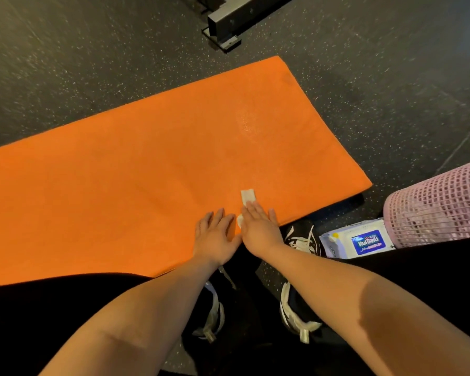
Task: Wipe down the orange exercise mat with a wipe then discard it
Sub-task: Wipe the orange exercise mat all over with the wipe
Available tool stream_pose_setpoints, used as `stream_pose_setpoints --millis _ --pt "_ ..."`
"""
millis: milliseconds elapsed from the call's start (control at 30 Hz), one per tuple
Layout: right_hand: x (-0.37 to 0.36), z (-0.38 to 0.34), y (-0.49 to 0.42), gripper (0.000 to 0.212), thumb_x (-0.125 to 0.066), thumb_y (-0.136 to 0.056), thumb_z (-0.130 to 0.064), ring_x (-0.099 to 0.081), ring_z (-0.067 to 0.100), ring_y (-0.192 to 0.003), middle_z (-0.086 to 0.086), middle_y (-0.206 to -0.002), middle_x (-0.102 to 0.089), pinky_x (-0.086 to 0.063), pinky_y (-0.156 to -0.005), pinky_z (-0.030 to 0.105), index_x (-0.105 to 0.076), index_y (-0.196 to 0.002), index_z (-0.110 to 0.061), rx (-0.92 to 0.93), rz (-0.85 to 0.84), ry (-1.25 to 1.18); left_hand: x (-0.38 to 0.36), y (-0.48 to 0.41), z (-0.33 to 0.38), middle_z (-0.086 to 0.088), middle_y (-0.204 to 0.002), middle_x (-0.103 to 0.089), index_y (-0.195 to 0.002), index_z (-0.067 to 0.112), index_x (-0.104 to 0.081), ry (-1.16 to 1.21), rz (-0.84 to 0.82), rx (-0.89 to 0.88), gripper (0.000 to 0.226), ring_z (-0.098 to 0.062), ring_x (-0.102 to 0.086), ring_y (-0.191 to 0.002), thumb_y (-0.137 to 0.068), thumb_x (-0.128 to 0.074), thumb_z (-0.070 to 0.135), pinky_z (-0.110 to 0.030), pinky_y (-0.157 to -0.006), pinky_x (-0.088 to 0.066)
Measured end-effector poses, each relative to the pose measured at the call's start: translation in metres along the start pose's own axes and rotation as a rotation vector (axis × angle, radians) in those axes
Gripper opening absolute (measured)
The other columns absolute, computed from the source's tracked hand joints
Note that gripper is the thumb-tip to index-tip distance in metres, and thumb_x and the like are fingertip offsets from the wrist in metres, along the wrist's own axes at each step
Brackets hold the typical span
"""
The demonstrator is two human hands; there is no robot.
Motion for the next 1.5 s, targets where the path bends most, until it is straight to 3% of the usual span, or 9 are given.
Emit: stream_pose_setpoints --millis 133,233,400,667,900,1067,1200,1333,1500 --pt "0.015 0.038 0.005 0.061 -0.027 -0.106 -0.024 0.011 0.018 -0.156 -0.005 -0.170 0.004 0.007 -0.123 0.058 -0.006 -0.163 -0.023 -0.060 0.042 0.113 -0.002 0.004 0.002 0.008 -0.168 -0.007 -0.153 0.040 -0.030 0.006 -0.041 -0.051 0.070 -0.024 0.004 -0.154 -0.091 -0.053 0.064 -0.047 -0.124 0.000" --pt "0.017 0.044 0.010 0.064 -0.029 -0.105 -0.021 0.014 0.020 -0.155 0.000 -0.170 0.007 0.008 -0.124 0.055 -0.003 -0.163 -0.018 -0.157 0.039 0.080 -0.001 0.003 0.002 0.007 -0.167 -0.016 -0.140 0.040 -0.045 0.063 -0.006 -0.046 0.050 -0.025 0.000 -0.154 -0.094 -0.057 0.055 -0.046 -0.124 -0.003" --pt "0.002 0.017 0.015 0.055 -0.022 -0.109 -0.032 0.004 0.015 -0.156 -0.001 -0.170 -0.006 0.004 -0.126 0.047 -0.018 -0.162 -0.017 -0.010 0.026 -0.029 -0.002 0.005 0.003 0.008 -0.160 -0.035 -0.105 0.036 -0.055 0.177 0.065 -0.041 0.010 -0.027 -0.005 -0.154 -0.099 -0.056 0.044 -0.046 -0.122 -0.006" --pt "0.022 0.021 0.019 0.051 -0.027 -0.108 -0.034 -0.012 0.015 -0.155 -0.005 -0.167 -0.024 -0.004 -0.126 0.043 -0.035 -0.157 -0.023 -0.053 0.126 -0.104 0.007 0.000 0.002 0.003 -0.150 -0.050 -0.088 0.032 -0.060 0.417 0.106 0.011 0.010 -0.027 -0.018 -0.152 -0.093 -0.067 0.037 -0.039 -0.117 -0.014" --pt "0.044 0.027 0.034 0.046 -0.032 -0.105 -0.031 -0.035 0.022 -0.142 0.000 -0.152 -0.049 -0.023 -0.117 0.040 -0.052 -0.144 -0.018 -0.117 0.292 -0.080 0.002 -0.004 0.016 -0.002 -0.136 -0.063 -0.075 0.037 -0.058 0.523 0.104 -0.021 0.018 -0.028 -0.040 -0.143 -0.086 -0.071 0.037 -0.045 -0.120 -0.019" --pt "0.040 0.037 0.036 0.042 -0.037 -0.104 -0.029 -0.041 0.025 -0.134 0.003 -0.144 -0.055 -0.029 -0.112 0.041 -0.056 -0.139 -0.016 -0.130 0.314 -0.086 0.001 0.000 0.031 0.003 -0.149 -0.052 -0.086 0.032 -0.059 0.437 0.074 -0.009 0.011 -0.028 -0.022 -0.150 -0.093 -0.067 0.032 -0.040 -0.117 -0.016" --pt "0.026 0.022 0.032 0.040 -0.040 -0.104 -0.027 -0.039 0.024 -0.138 0.002 -0.147 -0.053 -0.027 -0.115 0.040 -0.055 -0.140 -0.017 -0.033 0.263 -0.114 -0.005 -0.005 0.026 0.005 -0.139 -0.059 -0.103 0.034 -0.062 0.405 0.045 -0.012 0.013 -0.029 -0.023 -0.149 -0.091 -0.066 0.039 -0.041 -0.118 -0.019" --pt "0.015 0.018 0.022 0.049 -0.034 -0.107 -0.024 -0.018 0.017 -0.154 -0.003 -0.164 -0.031 -0.007 -0.126 0.043 -0.036 -0.156 -0.022 0.054 0.138 -0.095 0.007 -0.007 0.028 0.004 -0.139 -0.057 -0.140 0.033 -0.052 0.359 0.069 -0.010 0.054 -0.029 -0.031 -0.141 -0.088 -0.064 0.043 -0.044 -0.115 -0.025" --pt "0.020 0.035 0.002 0.061 -0.034 -0.104 -0.020 0.003 0.015 -0.156 -0.003 -0.170 -0.008 0.004 -0.126 0.048 -0.017 -0.162 -0.020 -0.158 0.095 -0.039 0.011 -0.016 0.026 0.006 -0.157 -0.039 -0.151 0.033 -0.040 0.269 0.038 0.006 0.054 -0.028 -0.027 -0.144 -0.097 -0.050 0.034 -0.043 -0.114 -0.020"
Point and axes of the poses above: each hand's wrist, its own y-axis away from the middle knuckle, its own x-axis out of the back of the hand, z = x × y, the point moved 9 cm from there along -y, towards the middle knuckle
